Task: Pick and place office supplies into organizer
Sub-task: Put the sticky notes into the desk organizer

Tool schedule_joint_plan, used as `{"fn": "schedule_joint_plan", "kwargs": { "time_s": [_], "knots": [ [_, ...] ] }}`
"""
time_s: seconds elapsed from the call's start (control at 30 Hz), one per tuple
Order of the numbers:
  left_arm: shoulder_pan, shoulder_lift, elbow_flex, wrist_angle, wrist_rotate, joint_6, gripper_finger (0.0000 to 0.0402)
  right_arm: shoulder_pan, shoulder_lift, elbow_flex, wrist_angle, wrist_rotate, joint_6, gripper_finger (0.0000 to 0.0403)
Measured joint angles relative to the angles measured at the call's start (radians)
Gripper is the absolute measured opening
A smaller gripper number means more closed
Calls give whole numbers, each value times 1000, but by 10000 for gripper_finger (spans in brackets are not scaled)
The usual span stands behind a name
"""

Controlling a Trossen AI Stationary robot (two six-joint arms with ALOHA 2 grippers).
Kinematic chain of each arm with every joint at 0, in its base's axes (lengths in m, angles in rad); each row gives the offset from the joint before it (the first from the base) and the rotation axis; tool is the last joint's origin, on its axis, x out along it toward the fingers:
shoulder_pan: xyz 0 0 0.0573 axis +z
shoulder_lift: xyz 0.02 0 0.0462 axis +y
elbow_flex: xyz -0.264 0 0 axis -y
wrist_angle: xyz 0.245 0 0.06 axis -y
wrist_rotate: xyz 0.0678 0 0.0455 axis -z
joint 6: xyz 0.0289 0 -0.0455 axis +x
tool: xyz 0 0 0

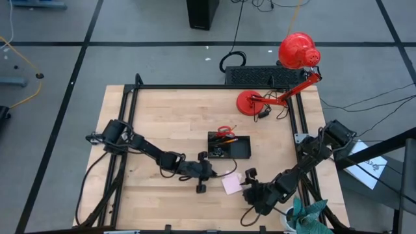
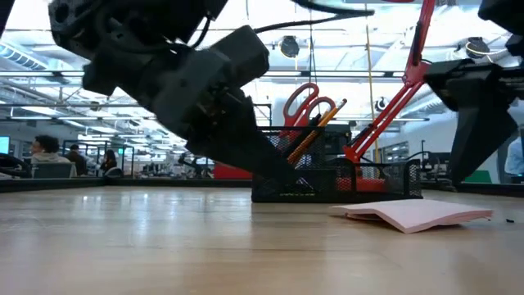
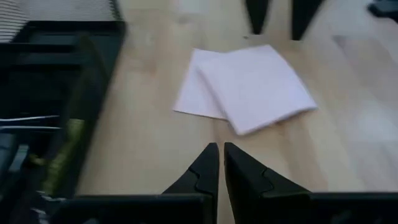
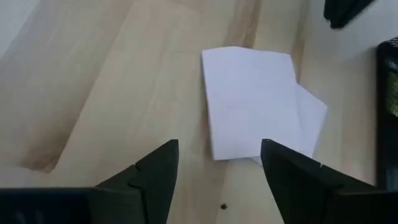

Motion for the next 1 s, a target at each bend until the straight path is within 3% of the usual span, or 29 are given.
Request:
{"fn": "schedule_joint_plan", "kwargs": {
  "time_s": [0.2,0.47,0.6,1.0],
  "knots": [
    [43,46,5,43,38,-18,31,25,5,1,-49,79,26,217],
    [50,204,170,6,96,-25,31,22,45,2,-22,96,-9,215],
    [43,216,234,-95,96,-11,31,27,70,4,-18,104,-8,215],
    [40,220,248,-108,103,-15,31,42,105,2,46,202,-75,215]
  ]
}}
